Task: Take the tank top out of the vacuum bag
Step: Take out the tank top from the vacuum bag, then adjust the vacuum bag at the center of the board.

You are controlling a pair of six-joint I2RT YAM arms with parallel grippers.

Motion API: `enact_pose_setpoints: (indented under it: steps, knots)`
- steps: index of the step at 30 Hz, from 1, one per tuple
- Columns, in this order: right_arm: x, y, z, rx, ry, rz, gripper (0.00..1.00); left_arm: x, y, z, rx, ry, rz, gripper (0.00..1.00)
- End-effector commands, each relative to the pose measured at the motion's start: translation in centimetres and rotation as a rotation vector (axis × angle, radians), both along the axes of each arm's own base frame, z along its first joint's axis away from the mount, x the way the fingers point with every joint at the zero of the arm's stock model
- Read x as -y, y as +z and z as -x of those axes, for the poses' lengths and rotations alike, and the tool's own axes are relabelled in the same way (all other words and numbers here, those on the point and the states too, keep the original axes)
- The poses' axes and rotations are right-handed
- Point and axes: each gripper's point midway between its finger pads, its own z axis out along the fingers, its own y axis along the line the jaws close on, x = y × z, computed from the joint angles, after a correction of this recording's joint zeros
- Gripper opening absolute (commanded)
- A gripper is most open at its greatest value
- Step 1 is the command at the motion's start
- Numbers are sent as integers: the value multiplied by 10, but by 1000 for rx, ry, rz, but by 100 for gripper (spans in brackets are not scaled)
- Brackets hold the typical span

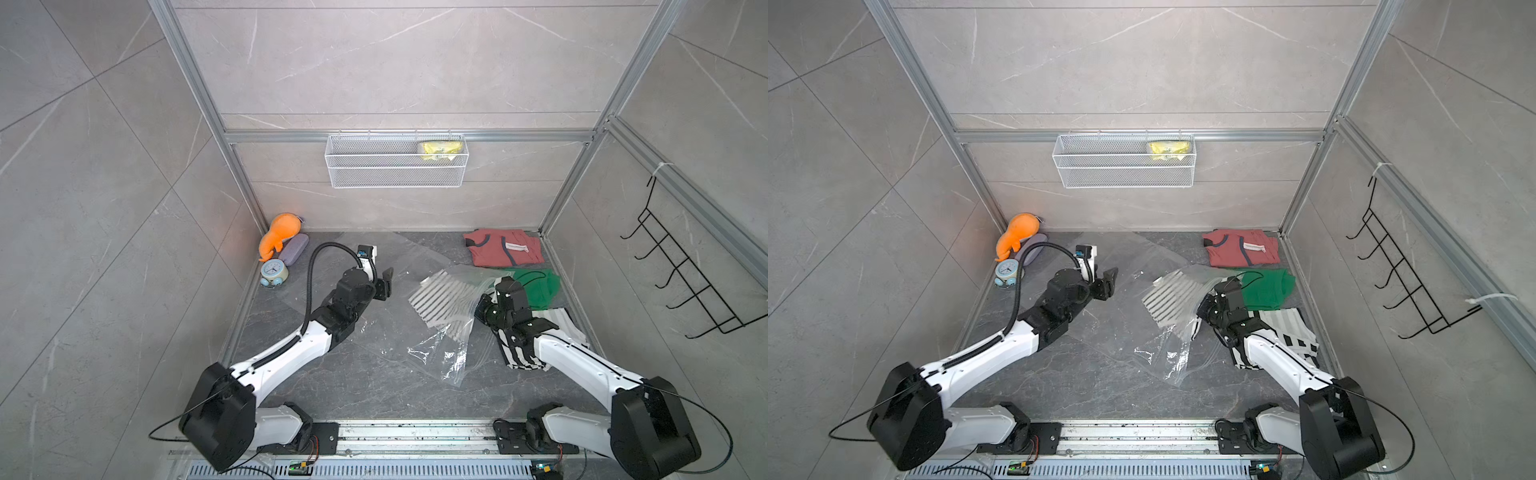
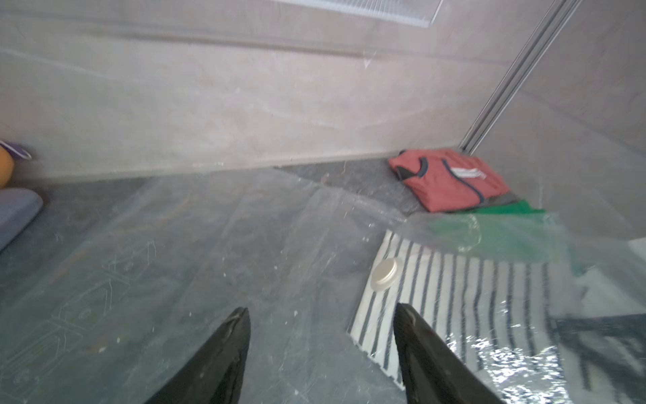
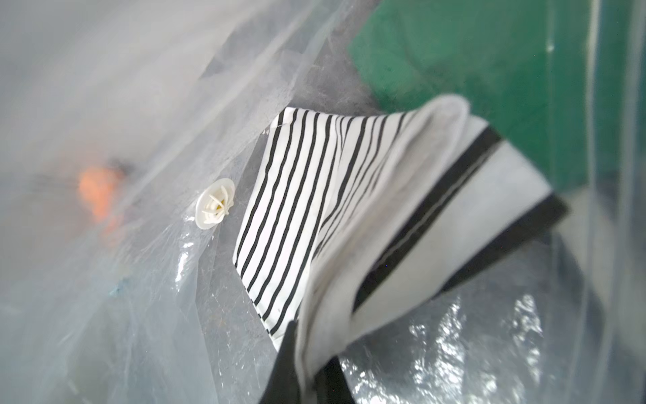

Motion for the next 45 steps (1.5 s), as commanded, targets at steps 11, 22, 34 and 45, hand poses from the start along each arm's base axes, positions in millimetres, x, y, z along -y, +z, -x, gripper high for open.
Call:
enact_pose_setpoints:
  steps: [11, 22, 34, 45]
  knots:
    - [49, 77, 45, 11, -1, 178, 0, -17, -72, -106, -324, -3, -23, 44]
    - [105, 219, 94, 265, -201, 309, 0, -58, -144, -175, -534, 144, -44, 43]
    - [36, 291, 9, 370, 77, 210, 0, -91, -177, -142, -667, 238, -7, 29]
    - [-27, 255, -90, 337, 267, 109, 0, -99, -189, -51, -784, 286, 123, 3]
